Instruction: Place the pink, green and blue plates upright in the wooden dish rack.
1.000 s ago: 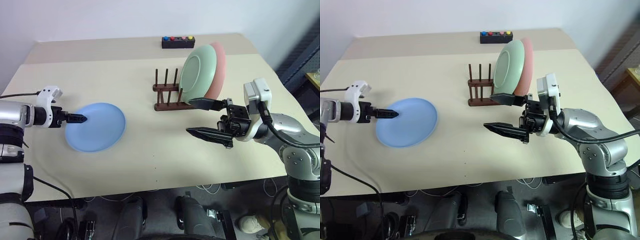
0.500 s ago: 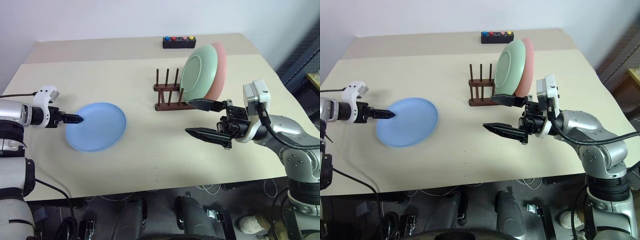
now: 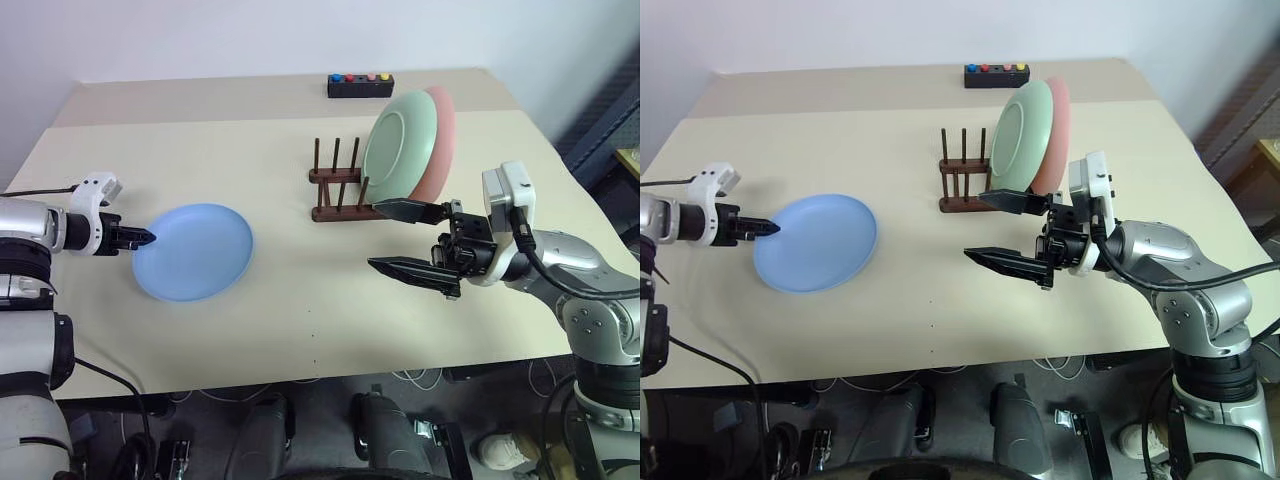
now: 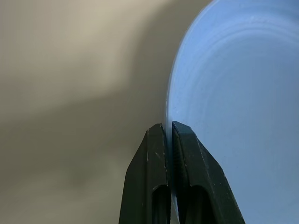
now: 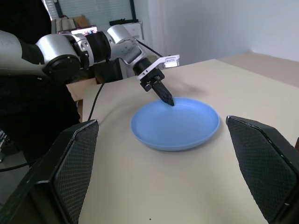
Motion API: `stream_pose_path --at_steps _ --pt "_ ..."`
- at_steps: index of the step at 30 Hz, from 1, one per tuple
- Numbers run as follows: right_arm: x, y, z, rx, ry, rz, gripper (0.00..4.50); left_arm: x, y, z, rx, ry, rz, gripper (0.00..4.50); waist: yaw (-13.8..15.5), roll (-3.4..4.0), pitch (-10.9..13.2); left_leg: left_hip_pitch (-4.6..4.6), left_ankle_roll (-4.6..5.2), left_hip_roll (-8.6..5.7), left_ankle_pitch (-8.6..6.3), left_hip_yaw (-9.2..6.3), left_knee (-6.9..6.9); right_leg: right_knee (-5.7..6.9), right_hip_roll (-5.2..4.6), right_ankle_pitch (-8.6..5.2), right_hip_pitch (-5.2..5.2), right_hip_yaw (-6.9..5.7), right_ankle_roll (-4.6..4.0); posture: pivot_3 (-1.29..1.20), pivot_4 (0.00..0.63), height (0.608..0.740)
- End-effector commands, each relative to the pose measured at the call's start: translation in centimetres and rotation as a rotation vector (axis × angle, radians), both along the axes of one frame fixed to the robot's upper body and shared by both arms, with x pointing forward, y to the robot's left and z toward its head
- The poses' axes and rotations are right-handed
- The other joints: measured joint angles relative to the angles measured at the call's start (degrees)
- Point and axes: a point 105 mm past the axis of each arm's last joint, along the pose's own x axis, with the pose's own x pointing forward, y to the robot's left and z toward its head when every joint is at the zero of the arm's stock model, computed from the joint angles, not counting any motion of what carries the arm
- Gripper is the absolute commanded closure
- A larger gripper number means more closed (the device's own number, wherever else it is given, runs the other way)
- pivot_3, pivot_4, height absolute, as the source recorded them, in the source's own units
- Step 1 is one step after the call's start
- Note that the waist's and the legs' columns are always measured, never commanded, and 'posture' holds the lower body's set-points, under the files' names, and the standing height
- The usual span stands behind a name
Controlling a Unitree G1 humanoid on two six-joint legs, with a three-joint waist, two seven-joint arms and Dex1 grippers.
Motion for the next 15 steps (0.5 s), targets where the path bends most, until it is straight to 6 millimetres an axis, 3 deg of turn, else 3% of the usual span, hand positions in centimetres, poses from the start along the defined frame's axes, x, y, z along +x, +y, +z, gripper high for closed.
stream_pose_path --at_steps 1,10,15 --pt "-0.3 0.1 0.7 -0.001 -0.056 0.006 0.00 0.0 0.2 0.1 0.003 -0.002 0.010 4.48 0.0 0.00 0.0 0.00 0.00 0.00 0.00 0.00 0.00 0.00 0.00 0.00 0.00 0.00 0.00 0.00 0.150 0.740" --pt "-0.1 0.1 0.5 -0.017 -0.066 0.002 0.00 0.7 -1.3 2.9 -0.141 -0.128 0.012 4.48 -0.1 -0.02 0.0 -0.01 0.00 0.00 0.00 -0.02 0.02 0.00 0.00 0.00 0.00 -0.01 0.01 0.00 0.150 0.740" --pt "0.0 0.3 1.1 -0.035 -0.094 0.012 0.00 0.5 -1.1 4.5 -0.208 -0.197 0.052 4.48 -0.2 -0.02 0.0 -0.01 0.00 0.01 0.00 -0.02 0.01 0.02 0.00 0.00 -0.02 0.00 0.01 0.00 0.150 0.740"
